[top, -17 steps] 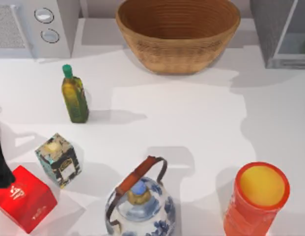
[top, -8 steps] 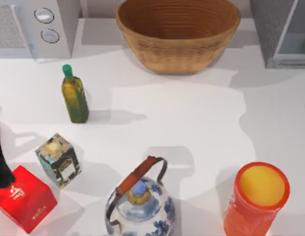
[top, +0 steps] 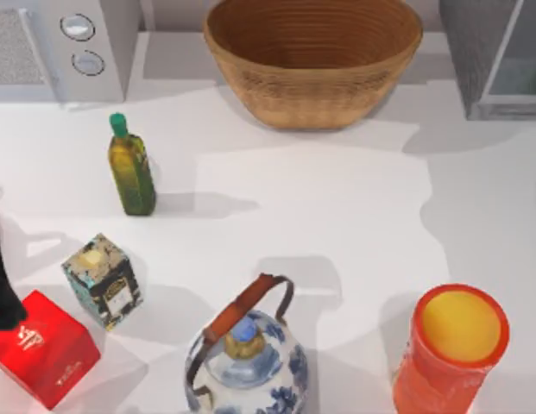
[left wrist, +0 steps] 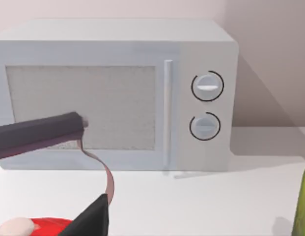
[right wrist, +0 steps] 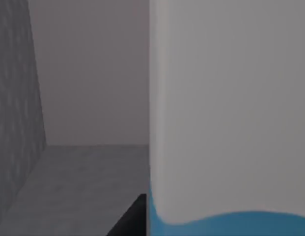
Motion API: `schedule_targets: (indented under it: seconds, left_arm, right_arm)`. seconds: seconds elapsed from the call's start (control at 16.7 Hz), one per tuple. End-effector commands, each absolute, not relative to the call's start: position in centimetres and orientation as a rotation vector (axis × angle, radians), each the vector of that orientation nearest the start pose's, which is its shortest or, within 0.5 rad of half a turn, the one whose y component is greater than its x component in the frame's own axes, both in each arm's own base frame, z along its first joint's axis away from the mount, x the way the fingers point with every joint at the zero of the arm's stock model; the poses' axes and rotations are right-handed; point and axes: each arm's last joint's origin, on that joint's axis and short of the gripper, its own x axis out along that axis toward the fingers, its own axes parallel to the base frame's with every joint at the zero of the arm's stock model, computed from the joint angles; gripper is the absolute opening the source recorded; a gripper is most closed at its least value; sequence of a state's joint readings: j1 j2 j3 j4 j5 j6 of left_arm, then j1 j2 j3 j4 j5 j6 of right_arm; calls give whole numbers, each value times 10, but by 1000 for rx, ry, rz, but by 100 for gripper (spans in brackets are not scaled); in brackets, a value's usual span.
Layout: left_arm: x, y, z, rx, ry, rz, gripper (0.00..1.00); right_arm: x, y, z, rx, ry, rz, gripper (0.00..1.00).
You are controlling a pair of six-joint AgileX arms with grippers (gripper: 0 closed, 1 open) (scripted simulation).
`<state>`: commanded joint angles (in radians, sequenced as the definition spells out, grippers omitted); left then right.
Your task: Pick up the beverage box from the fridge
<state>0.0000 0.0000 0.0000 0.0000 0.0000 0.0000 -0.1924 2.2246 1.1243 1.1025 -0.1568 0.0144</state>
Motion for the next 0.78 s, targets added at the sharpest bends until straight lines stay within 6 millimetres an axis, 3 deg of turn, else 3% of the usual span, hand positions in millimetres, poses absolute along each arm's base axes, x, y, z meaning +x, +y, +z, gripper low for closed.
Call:
schedule_targets:
  seconds: [0.12, 0.18, 0.78]
  left_arm:
    - [106, -1, 160, 0, 0, 0, 100]
    - [106, -1, 160, 0, 0, 0, 100]
    - [106, -1, 160, 0, 0, 0, 100]
  right_arm:
    - [442, -77, 118, 2, 0, -10, 2]
    - [442, -77, 118, 2, 0, -10, 0]
    - [442, -78, 123, 3, -1, -13, 0]
